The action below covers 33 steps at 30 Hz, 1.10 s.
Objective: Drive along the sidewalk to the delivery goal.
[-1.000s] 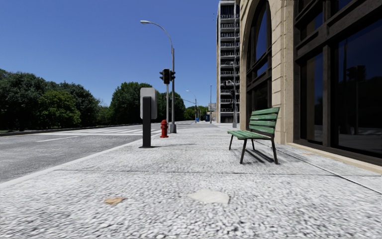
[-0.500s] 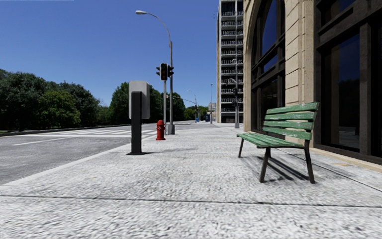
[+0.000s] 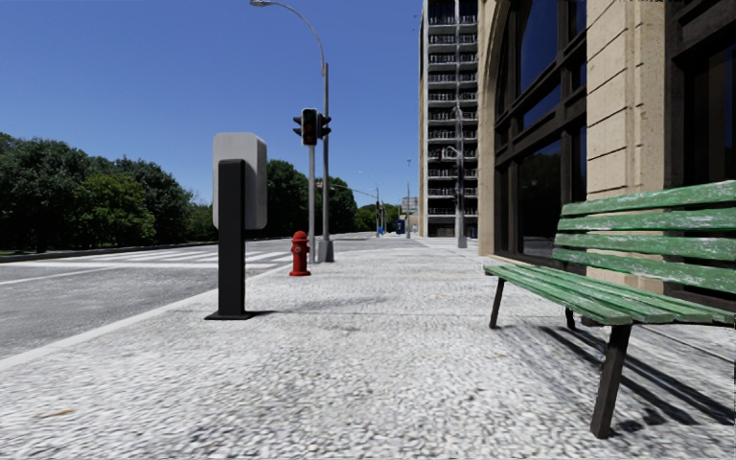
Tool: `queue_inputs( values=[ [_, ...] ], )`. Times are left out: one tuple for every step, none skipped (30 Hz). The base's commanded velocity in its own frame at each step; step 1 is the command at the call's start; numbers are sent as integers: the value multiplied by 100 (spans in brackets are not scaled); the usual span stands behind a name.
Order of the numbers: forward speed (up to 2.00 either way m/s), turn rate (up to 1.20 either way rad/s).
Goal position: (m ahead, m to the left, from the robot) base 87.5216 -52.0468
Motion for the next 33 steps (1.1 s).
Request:
queue_inputs(
  values=[
    [200,0],
    [200,0],
    [200,0],
    [200,0],
    [200,0],
    [200,0],
    [200,0],
    [200,0],
    [200,0],
    [200,-35],
    [200,-35],
    [200,-76],
    [200,-96],
    [200,-120],
    [200,-120],
    [200,-120],
    [200,0],
    [200,0],
    [200,0],
    [200,0],
    [200,0],
    [200,0],
    [200,0],
    [200,0],
    [200,0],
    [200,0],
    [200,0],
    [200,0],
    [200,0],
    [200,0],
    [200,0],
    [200,0],
    [200,0]
  ],
)
